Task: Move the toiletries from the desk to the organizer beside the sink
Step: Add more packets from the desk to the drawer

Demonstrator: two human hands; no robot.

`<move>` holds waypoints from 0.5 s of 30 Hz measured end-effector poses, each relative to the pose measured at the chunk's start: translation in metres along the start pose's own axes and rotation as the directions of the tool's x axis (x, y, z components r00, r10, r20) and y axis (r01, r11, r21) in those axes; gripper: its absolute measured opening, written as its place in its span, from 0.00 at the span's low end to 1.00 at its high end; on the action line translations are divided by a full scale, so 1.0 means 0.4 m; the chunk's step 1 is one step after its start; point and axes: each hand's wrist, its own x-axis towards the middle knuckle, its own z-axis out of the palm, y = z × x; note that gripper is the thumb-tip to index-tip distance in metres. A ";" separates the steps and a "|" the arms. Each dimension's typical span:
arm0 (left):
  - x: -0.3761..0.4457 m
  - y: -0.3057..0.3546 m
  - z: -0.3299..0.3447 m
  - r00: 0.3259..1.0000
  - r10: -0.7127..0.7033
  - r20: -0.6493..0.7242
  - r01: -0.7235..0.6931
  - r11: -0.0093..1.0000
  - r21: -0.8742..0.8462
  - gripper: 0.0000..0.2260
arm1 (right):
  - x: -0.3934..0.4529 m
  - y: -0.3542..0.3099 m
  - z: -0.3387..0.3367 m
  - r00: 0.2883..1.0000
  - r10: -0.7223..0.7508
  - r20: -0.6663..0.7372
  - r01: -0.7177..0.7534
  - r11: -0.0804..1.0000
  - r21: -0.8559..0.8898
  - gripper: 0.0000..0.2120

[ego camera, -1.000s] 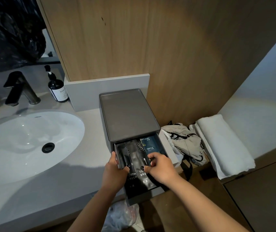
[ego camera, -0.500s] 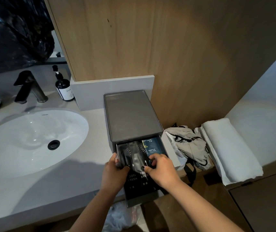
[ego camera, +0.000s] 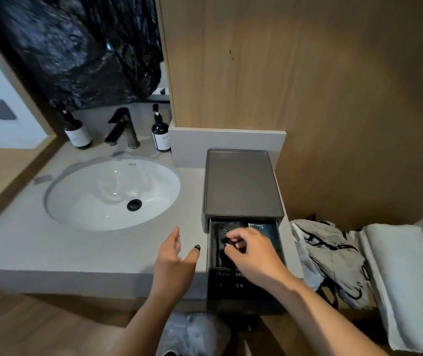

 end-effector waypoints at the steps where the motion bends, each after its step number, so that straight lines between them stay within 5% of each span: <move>1: -0.006 -0.004 -0.014 0.999 0.013 -0.030 -0.012 1.000 0.021 0.30 | 0.000 -0.014 0.007 0.999 -0.027 0.034 0.027 1.000 0.001 0.13; 15: -0.014 -0.057 -0.395 0.978 0.142 -0.153 -0.067 0.908 0.415 0.30 | 0.107 -0.270 0.191 0.873 -0.312 0.375 0.381 0.916 -0.126 0.22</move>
